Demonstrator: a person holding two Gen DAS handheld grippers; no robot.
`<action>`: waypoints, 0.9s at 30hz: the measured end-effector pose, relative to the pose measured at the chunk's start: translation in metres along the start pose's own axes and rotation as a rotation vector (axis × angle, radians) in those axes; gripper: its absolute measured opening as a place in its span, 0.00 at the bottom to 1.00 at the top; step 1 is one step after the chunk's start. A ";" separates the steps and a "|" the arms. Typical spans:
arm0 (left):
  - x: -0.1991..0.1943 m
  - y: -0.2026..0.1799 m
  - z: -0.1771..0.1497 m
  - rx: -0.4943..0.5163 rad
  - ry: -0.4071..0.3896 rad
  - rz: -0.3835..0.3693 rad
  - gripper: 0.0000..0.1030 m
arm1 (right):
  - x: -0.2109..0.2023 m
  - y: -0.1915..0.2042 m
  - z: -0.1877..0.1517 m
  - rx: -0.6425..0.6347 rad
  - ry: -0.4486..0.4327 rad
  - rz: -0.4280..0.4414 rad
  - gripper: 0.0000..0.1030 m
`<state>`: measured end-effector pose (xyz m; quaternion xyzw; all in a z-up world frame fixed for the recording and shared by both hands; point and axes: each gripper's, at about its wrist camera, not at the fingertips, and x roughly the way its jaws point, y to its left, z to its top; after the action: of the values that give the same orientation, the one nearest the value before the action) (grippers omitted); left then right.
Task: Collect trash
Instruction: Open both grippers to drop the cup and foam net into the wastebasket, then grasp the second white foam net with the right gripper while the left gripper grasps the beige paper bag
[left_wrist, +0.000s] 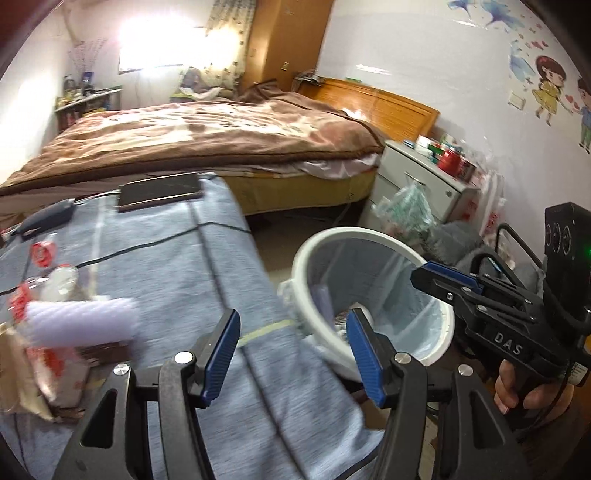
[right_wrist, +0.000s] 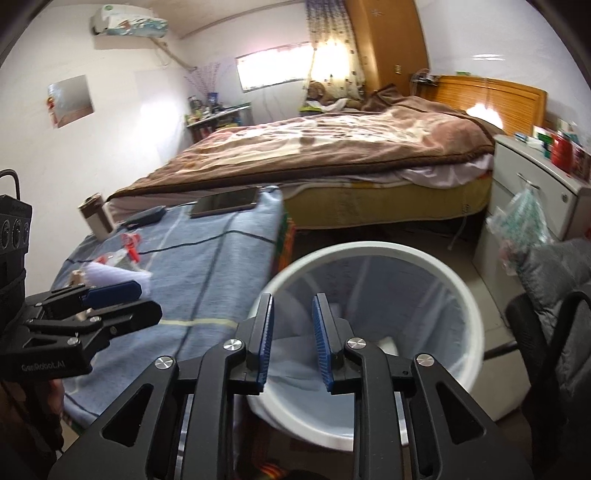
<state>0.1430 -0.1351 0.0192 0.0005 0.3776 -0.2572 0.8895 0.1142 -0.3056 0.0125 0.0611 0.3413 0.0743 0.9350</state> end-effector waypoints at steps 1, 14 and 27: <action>-0.004 0.006 -0.002 -0.009 -0.006 0.009 0.60 | 0.001 0.005 0.001 -0.009 0.000 0.012 0.28; -0.070 0.096 -0.031 -0.112 -0.088 0.195 0.63 | 0.024 0.079 0.005 -0.127 0.012 0.147 0.38; -0.098 0.176 -0.065 -0.233 -0.076 0.328 0.64 | 0.068 0.149 0.012 -0.247 0.068 0.282 0.60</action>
<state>0.1231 0.0750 0.0043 -0.0504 0.3657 -0.0633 0.9272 0.1584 -0.1477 0.0035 -0.0096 0.3492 0.2479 0.9036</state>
